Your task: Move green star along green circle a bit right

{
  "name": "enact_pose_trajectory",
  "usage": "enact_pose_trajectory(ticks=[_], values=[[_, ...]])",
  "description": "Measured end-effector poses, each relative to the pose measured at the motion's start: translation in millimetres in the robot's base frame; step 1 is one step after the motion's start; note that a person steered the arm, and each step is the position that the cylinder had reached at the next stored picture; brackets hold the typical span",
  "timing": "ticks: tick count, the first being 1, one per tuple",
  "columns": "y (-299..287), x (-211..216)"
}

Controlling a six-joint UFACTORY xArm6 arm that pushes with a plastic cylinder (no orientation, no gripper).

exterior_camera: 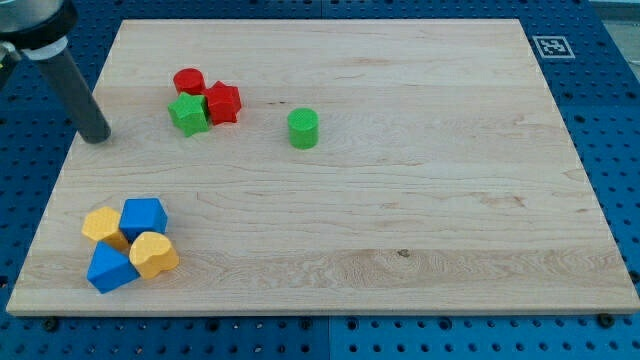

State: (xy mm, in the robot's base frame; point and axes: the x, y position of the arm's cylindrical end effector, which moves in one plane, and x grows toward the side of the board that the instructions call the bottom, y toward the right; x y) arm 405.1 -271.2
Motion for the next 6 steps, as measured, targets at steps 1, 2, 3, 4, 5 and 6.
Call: enact_pose_trajectory(ticks=[1,2,3,4,5,6], values=[[36,-15],[82,-16],[123,-16],[154,-11],[181,4],[208,15]])
